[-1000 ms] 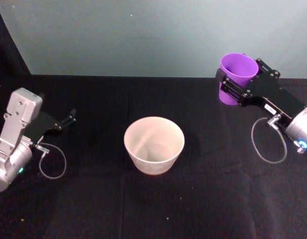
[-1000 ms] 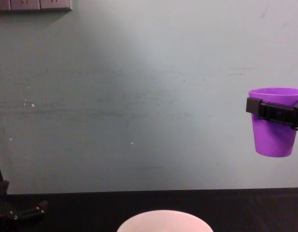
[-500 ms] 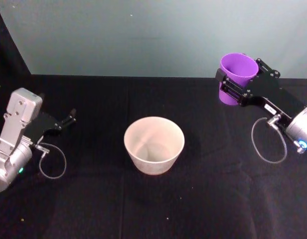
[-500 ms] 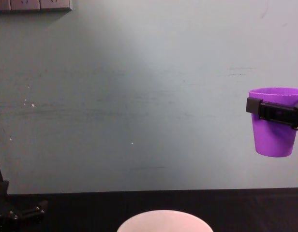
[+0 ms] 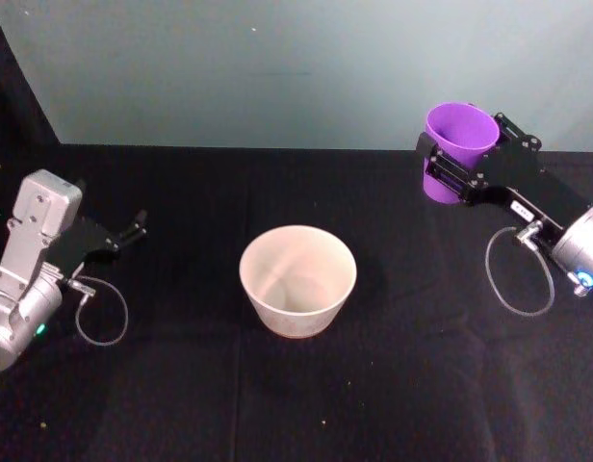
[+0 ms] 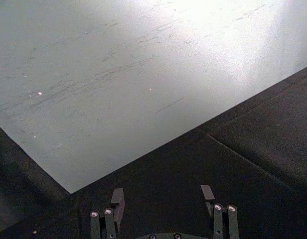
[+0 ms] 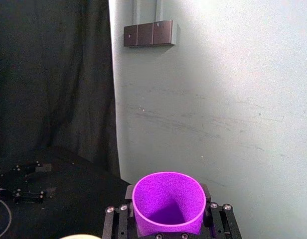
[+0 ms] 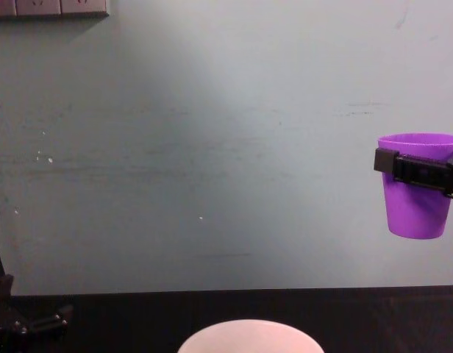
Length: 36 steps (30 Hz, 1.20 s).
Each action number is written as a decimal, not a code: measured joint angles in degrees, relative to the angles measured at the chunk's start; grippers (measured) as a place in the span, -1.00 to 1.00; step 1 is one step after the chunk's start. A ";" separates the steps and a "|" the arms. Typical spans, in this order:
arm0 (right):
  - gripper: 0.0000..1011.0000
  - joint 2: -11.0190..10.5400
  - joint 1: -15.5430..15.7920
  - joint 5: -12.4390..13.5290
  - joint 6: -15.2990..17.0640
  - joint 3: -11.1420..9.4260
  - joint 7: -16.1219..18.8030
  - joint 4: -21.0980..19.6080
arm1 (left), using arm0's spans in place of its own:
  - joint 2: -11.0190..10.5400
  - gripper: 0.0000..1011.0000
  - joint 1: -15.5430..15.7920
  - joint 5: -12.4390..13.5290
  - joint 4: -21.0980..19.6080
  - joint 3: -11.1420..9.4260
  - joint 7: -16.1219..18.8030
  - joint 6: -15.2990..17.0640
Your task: Pick up the cup and pour the mung beans from the cup into the bowl.
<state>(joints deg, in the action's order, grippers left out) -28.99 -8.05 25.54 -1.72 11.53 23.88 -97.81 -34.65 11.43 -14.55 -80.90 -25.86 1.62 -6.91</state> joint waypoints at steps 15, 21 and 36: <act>0.47 0.00 0.00 0.00 0.00 0.00 0.00 0.00 | 0.00 0.98 0.00 0.00 0.00 0.00 0.00 0.00; 0.47 0.00 0.00 0.00 0.00 0.00 0.00 0.00 | 0.00 0.98 0.00 0.00 0.00 0.00 0.00 0.00; 0.47 0.00 0.00 0.00 0.00 0.00 0.00 0.00 | 0.00 0.98 0.00 0.00 0.00 0.00 0.00 0.00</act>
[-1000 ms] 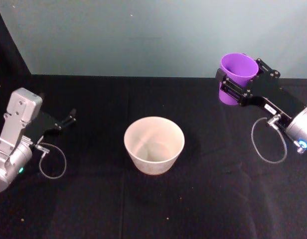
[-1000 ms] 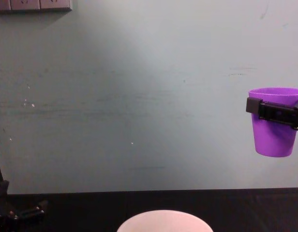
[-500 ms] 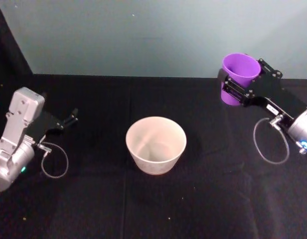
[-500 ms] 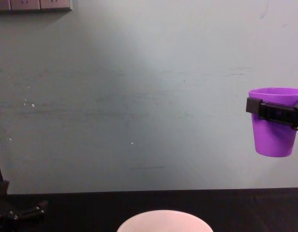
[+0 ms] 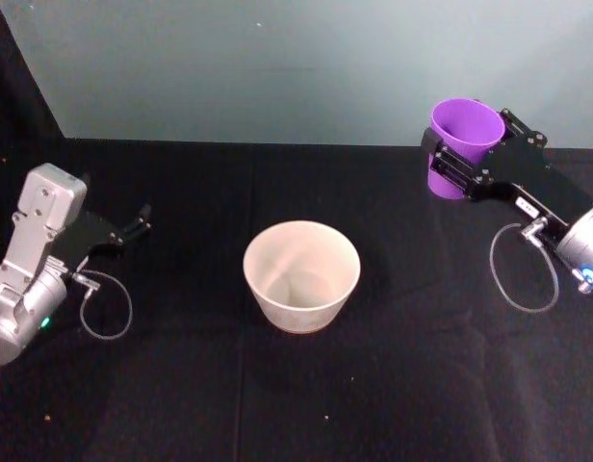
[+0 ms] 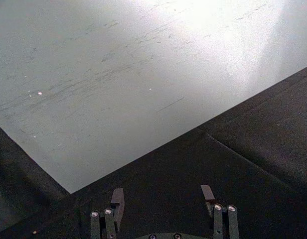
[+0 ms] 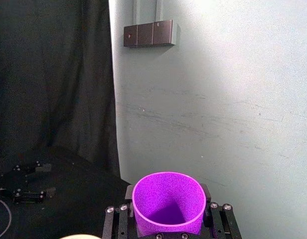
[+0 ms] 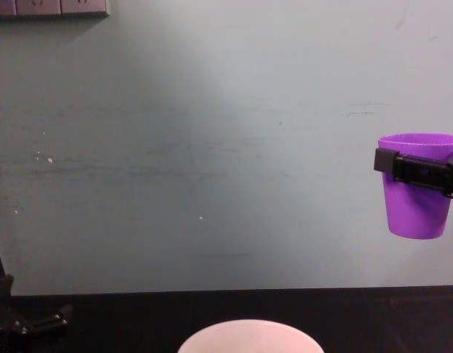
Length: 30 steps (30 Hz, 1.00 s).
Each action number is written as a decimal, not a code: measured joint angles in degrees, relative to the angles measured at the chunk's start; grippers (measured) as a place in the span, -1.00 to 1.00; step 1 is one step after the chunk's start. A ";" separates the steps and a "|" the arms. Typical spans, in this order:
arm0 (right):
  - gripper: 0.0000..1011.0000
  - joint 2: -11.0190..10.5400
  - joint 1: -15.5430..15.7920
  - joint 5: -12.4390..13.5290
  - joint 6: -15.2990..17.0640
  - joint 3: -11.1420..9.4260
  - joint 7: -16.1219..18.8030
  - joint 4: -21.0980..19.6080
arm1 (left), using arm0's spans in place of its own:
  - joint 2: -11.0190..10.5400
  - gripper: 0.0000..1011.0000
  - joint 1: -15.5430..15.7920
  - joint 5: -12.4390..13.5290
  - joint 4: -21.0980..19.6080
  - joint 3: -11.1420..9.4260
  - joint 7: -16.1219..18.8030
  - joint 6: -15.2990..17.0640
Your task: Pick up the cup and pour the mung beans from the cup into the bowl.
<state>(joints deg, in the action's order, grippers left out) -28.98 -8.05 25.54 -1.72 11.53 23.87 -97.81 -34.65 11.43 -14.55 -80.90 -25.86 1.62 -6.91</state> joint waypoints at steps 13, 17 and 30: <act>0.47 0.00 0.00 0.00 0.00 0.00 0.00 0.00 | 0.00 0.98 0.00 0.00 0.00 0.00 0.00 0.00; 0.47 0.00 0.00 0.00 0.00 0.00 0.00 0.00 | 0.00 0.98 0.00 0.00 0.00 0.00 0.00 0.00; 0.47 0.00 0.00 0.00 0.00 0.00 0.00 0.00 | 0.00 0.98 0.00 0.00 0.00 0.00 0.00 0.00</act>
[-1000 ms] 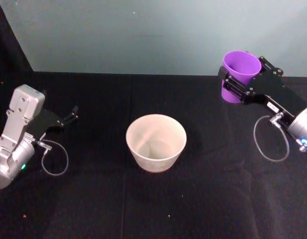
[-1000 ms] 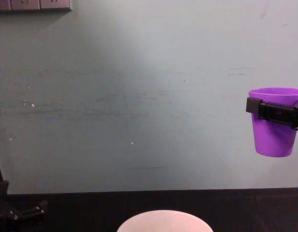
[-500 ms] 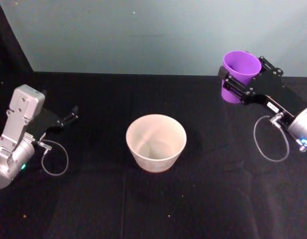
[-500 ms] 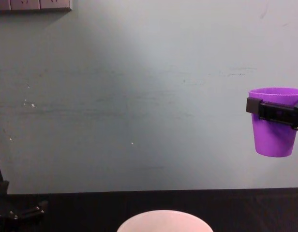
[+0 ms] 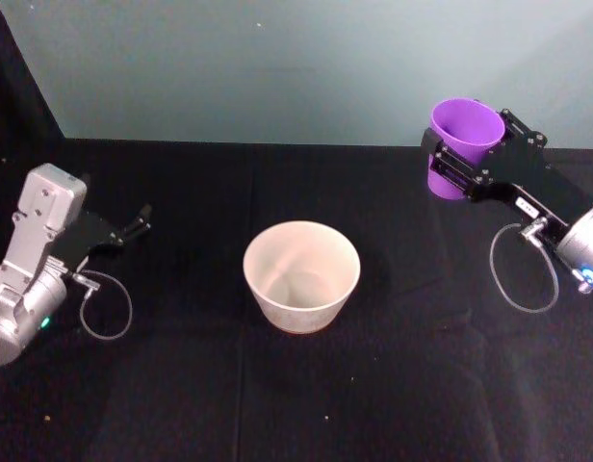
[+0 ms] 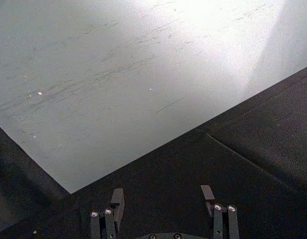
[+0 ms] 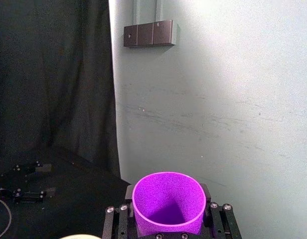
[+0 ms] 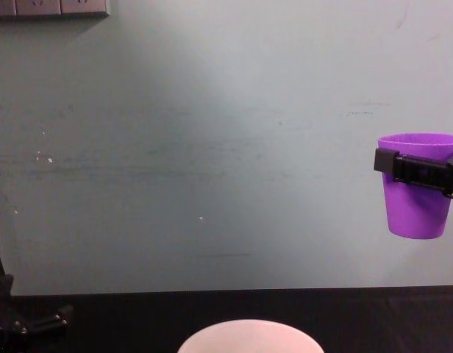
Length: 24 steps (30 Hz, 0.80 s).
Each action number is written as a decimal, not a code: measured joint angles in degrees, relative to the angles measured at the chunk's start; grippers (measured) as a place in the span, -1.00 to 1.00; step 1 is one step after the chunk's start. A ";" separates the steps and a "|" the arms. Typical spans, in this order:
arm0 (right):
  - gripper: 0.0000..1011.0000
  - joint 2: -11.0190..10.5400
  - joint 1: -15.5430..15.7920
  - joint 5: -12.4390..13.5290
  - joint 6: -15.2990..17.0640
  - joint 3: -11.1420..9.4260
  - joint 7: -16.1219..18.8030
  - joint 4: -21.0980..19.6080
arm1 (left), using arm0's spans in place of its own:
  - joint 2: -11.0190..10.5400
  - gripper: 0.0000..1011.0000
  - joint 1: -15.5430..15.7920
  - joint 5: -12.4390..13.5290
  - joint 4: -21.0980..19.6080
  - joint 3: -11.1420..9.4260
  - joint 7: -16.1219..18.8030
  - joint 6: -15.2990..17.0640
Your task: Pick up the cup and pour the mung beans from the cup into the bowl.
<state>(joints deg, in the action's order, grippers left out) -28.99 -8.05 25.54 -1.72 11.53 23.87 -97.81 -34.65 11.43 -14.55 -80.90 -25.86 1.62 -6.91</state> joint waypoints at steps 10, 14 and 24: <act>0.47 0.00 0.00 0.00 0.00 0.00 0.00 0.00 | 0.00 0.98 0.00 0.00 0.00 0.00 0.00 0.00; 0.47 0.00 0.00 0.00 0.00 0.00 0.00 0.00 | 0.00 0.98 0.00 0.00 0.00 0.00 0.00 0.00; 0.47 0.00 0.00 0.00 0.00 0.00 0.00 0.00 | 0.00 0.98 0.00 0.00 0.00 0.00 0.00 0.00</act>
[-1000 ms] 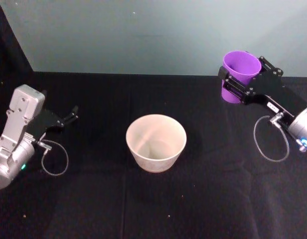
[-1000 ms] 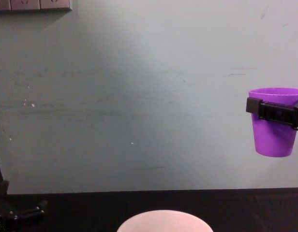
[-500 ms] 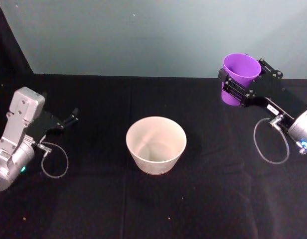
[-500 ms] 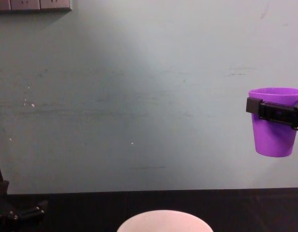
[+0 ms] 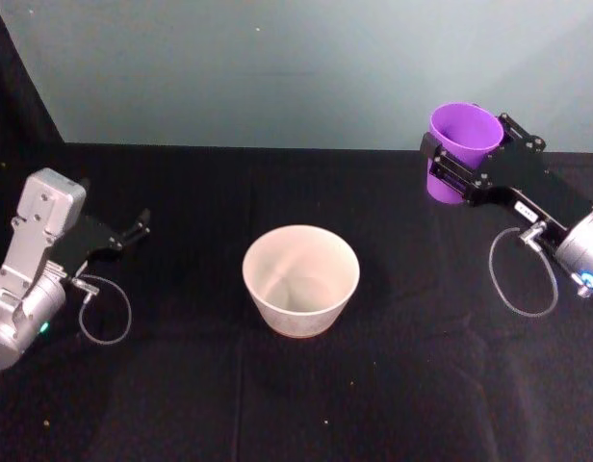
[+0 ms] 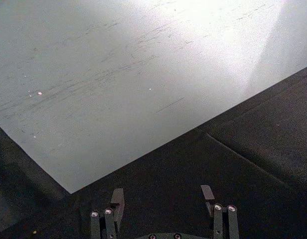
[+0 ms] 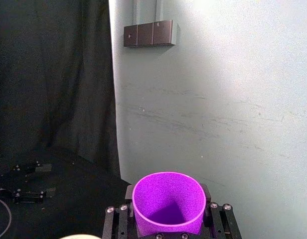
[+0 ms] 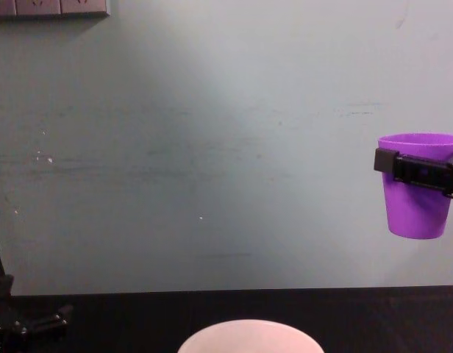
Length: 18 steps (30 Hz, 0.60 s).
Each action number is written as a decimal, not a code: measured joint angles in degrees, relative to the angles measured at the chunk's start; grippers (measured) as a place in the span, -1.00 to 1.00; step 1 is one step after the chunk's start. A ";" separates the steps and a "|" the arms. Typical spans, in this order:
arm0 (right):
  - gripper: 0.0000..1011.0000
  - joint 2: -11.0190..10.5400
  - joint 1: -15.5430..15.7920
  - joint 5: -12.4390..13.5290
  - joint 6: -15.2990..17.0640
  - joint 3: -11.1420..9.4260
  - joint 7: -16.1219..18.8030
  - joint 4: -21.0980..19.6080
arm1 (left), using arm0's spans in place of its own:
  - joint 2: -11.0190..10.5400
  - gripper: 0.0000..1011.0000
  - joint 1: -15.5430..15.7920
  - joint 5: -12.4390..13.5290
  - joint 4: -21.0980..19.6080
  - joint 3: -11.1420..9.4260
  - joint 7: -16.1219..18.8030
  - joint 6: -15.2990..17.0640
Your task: Pick up the cup and pour the mung beans from the cup into the bowl.
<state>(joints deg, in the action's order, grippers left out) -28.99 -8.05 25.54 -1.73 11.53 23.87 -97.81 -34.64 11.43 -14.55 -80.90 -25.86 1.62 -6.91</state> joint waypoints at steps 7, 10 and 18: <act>0.47 0.00 0.00 0.00 0.00 0.00 0.00 0.00 | 0.00 0.98 0.00 0.00 0.00 0.00 0.00 0.00; 0.47 0.00 0.00 0.00 0.00 0.00 0.00 0.00 | 0.00 0.98 0.00 0.00 0.00 0.00 0.00 0.00; 0.47 0.00 0.00 0.00 0.00 0.00 0.00 0.00 | 0.00 0.98 0.00 0.00 0.00 0.00 0.00 0.00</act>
<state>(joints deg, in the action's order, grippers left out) -28.99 -8.05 25.54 -1.73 11.53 23.87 -97.81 -34.64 11.43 -14.55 -80.90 -25.86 1.62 -6.91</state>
